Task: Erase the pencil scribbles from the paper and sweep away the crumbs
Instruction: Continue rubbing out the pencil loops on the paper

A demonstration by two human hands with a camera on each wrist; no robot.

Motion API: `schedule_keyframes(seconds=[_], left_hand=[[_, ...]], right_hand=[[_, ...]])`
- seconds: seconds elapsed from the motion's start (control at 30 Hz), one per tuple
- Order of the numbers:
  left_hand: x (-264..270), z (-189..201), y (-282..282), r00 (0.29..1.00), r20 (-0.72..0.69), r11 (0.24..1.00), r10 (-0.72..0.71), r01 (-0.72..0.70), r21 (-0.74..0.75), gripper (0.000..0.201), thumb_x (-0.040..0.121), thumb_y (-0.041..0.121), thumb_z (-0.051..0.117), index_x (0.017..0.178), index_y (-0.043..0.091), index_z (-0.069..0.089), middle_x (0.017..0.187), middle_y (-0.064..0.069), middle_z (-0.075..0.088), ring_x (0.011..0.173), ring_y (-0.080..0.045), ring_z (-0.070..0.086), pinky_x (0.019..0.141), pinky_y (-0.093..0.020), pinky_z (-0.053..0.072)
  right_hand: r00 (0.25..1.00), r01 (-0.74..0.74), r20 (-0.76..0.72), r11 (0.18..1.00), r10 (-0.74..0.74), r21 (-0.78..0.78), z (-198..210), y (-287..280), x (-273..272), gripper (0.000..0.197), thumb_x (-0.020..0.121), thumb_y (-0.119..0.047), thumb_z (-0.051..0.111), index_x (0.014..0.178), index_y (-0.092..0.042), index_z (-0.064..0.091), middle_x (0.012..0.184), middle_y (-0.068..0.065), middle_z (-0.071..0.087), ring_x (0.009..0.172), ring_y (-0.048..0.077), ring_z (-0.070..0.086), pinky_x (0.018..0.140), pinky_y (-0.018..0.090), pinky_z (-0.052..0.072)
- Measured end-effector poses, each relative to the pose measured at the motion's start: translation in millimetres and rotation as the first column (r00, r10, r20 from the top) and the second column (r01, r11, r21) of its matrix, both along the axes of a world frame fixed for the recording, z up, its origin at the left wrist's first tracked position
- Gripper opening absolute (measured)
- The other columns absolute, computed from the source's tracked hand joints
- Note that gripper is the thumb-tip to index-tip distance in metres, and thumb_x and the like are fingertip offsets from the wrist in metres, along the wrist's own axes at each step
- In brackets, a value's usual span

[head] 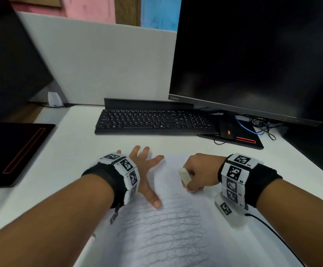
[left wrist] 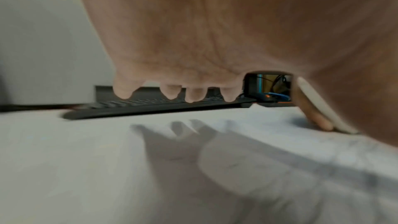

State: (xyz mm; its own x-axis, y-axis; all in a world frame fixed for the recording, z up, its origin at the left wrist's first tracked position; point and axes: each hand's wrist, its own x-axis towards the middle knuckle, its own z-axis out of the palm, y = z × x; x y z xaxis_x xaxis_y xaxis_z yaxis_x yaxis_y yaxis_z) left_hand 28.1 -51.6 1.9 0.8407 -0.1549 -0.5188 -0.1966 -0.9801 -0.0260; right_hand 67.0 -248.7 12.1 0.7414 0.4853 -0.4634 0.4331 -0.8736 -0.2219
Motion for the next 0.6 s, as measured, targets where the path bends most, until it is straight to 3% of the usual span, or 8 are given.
schedule_keyframes(seconds=[0.1, 0.23, 0.33, 0.43, 0.6], left_hand=[[-13, -5, 47, 0.997, -0.021, 0.996, 0.071, -0.07, 0.051, 0.139, 0.051, 0.079, 0.075, 0.149, 0.046, -0.018, 0.159, 0.001, -0.027, 0.146, -0.024, -0.026, 0.112, -0.067, -0.005], [-34, -10, 71, 0.992, -0.079, 0.995, 0.101, -0.099, 0.027, 0.137, 0.059, 0.074, 0.076, 0.152, 0.037, -0.017, 0.159, 0.005, -0.028, 0.146, -0.02, -0.025, 0.115, -0.062, -0.003], [-37, -11, 70, 0.992, -0.084, 0.995, 0.09, -0.092, -0.023, 0.135, 0.064, 0.069, 0.076, 0.153, 0.03, -0.017, 0.159, 0.005, -0.028, 0.147, -0.019, -0.023, 0.117, -0.055, 0.001], [-36, -14, 68, 0.995, -0.053, 0.995, 0.088, -0.09, -0.049, 0.135, 0.064, 0.067, 0.078, 0.154, 0.027, -0.015, 0.16, 0.007, -0.025, 0.148, -0.017, -0.021, 0.118, -0.053, 0.002], [-33, -16, 71, 0.995, -0.069, 0.994, 0.066, -0.072, -0.083, 0.137, 0.058, 0.065, 0.082, 0.153, 0.038, -0.013, 0.161, 0.009, -0.021, 0.148, -0.019, -0.018, 0.117, -0.058, 0.003]], right_hand=[[1.0, -0.015, -0.003, 0.999, 0.015, -0.034, 2, 2, 0, 0.014, 0.079, -0.02, 0.073, 0.092, -0.014, 0.074, 0.082, -0.002, 0.074, 0.07, 0.011, 0.067, 0.075, 0.029, 0.058], [0.998, -0.061, -0.008, 0.996, 0.06, -0.072, 11, 11, 2, 0.014, 0.079, -0.018, 0.073, 0.092, -0.013, 0.075, 0.085, 0.005, 0.076, 0.063, 0.01, 0.064, 0.067, 0.026, 0.057], [1.0, -0.024, 0.003, 0.989, 0.024, 0.148, 16, 30, 0, 0.006, 0.08, -0.015, 0.075, 0.086, -0.016, 0.074, 0.076, -0.003, 0.074, 0.059, 0.004, 0.065, 0.062, 0.022, 0.056], [0.997, 0.052, -0.067, 0.916, -0.027, 0.398, 13, 62, -11, 0.01, 0.08, -0.009, 0.076, 0.089, -0.013, 0.074, 0.071, -0.005, 0.071, 0.058, 0.004, 0.066, 0.067, 0.023, 0.059], [0.992, -0.082, -0.052, 0.916, 0.111, 0.392, -8, 109, -24, 0.017, 0.077, -0.011, 0.076, 0.094, -0.013, 0.076, 0.076, 0.001, 0.074, 0.065, 0.008, 0.065, 0.075, 0.032, 0.059]])
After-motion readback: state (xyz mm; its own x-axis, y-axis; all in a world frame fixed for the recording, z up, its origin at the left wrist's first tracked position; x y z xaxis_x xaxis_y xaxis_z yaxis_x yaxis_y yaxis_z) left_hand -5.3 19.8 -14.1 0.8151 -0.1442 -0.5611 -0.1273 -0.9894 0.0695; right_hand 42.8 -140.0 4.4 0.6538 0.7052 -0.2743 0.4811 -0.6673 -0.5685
